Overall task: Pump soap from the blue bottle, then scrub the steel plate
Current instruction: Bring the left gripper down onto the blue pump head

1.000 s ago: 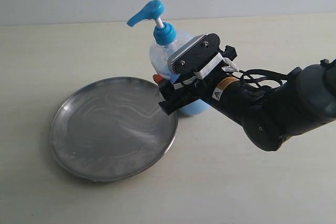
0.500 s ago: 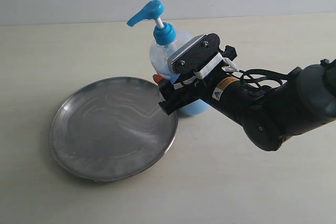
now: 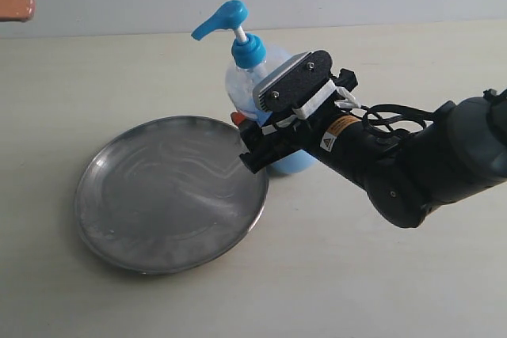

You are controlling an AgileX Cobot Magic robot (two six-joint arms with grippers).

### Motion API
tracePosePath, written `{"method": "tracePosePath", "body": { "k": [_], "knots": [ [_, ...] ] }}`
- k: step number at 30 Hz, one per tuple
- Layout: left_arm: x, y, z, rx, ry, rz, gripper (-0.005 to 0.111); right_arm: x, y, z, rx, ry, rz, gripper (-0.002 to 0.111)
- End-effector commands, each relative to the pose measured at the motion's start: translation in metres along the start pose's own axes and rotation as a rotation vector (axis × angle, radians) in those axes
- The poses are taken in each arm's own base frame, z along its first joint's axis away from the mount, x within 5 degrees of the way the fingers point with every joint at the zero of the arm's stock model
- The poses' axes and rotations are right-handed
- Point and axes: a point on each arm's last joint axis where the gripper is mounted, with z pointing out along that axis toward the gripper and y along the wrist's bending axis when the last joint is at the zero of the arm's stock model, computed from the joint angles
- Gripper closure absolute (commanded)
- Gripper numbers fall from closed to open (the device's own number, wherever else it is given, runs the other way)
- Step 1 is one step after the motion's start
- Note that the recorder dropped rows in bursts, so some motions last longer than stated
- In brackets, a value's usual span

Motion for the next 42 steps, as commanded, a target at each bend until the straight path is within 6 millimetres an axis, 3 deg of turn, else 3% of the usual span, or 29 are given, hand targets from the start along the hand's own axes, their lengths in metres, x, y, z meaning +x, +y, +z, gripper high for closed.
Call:
{"method": "tracePosePath", "body": {
  "k": [1,9,23,31,42],
  "knots": [
    [-0.016,-0.013,0.014,0.073,0.019,0.043,0.107,-0.009,-0.001,0.0,-0.001,-0.045,-0.008,0.108],
    [-0.032,-0.039,0.047,0.16,0.08,0.162,0.107,-0.009,-0.001,0.0,-0.004,-0.044,-0.01,0.108],
    [-0.054,-0.063,0.09,0.227,0.118,0.239,0.107,-0.009,-0.001,0.0,-0.002,-0.043,-0.009,0.108],
    [-0.054,-0.079,0.106,0.255,0.15,0.278,0.107,-0.009,-0.001,0.0,-0.002,-0.043,-0.009,0.108],
    [-0.051,-0.101,0.109,0.108,0.214,0.395,0.107,-0.009,-0.001,0.0,-0.004,-0.044,-0.01,0.108]
  ]
}}
